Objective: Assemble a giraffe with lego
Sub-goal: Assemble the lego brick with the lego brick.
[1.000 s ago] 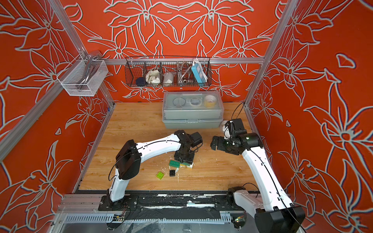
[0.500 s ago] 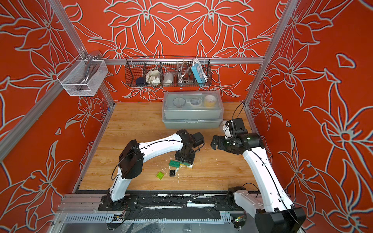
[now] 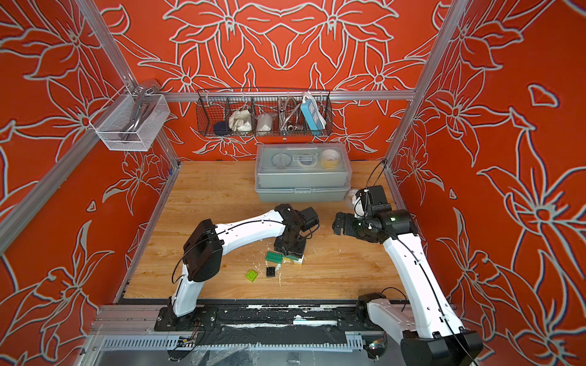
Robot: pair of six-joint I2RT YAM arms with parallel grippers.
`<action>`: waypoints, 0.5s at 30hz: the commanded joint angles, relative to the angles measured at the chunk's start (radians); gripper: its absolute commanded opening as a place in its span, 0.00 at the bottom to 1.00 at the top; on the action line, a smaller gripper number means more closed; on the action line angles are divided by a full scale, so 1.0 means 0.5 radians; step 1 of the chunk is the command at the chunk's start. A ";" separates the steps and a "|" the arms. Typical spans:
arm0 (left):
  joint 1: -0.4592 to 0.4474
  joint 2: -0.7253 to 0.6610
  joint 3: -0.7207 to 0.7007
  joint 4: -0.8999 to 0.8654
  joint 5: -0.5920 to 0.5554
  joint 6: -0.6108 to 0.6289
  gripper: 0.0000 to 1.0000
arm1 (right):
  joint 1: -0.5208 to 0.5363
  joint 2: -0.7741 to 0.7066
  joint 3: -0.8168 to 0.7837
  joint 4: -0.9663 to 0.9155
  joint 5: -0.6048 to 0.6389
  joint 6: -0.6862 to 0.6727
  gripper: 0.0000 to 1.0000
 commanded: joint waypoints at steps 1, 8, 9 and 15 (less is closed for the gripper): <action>-0.007 0.259 -0.040 0.013 -0.296 0.103 0.54 | -0.007 -0.030 0.058 -0.050 0.076 -0.016 1.00; -0.007 0.280 -0.084 0.092 -0.235 0.061 0.54 | -0.007 -0.045 0.058 -0.046 0.063 -0.004 1.00; -0.007 0.281 -0.088 0.100 -0.200 0.038 0.54 | -0.006 -0.046 0.059 -0.045 0.063 -0.004 1.00; 0.018 0.284 -0.064 0.088 0.053 -0.082 0.55 | -0.008 -0.038 0.056 -0.039 0.048 0.003 1.00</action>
